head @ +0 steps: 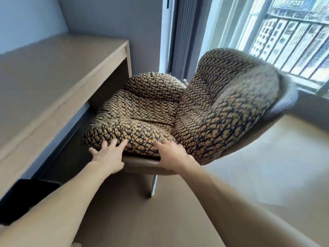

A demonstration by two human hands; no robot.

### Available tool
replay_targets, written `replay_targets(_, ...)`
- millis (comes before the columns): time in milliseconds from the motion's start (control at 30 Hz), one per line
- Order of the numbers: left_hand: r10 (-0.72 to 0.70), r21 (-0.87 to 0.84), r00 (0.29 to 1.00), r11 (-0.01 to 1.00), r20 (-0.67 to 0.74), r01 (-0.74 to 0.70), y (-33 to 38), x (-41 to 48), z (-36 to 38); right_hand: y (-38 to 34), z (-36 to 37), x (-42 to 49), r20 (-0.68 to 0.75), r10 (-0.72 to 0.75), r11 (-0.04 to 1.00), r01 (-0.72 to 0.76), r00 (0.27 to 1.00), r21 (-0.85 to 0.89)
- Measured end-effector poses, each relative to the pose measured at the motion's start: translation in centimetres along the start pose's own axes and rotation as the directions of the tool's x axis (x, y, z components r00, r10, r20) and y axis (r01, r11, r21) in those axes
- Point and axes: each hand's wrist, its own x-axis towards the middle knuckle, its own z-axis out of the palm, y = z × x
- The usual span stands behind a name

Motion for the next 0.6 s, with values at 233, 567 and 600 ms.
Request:
replay_targets(233, 0.056, -0.22, 0.998, 0.974, 0.025, -0.05, 3.8, -7.0, -16.4, 2.5, -15.9, -8.5, 0.095, 0.129, 0.992, -0.127, 0.987, -0.028)
replay_targets(567, 0.157, -0.332, 0.983, 0.936, 0.096, -0.117, 19.8, -10.6, -25.9, 15.9, -25.5, -18.4, 0.061, 0.292, 0.947, -0.297, 0.955, 0.125)
replay_targets(600, 0.165, -0.342, 0.981, 0.932, 0.101, -0.121, 21.7, -10.4, -26.2, 17.6, -25.8, -18.8, 0.059, 0.303, 0.943, -0.308, 0.951, 0.129)
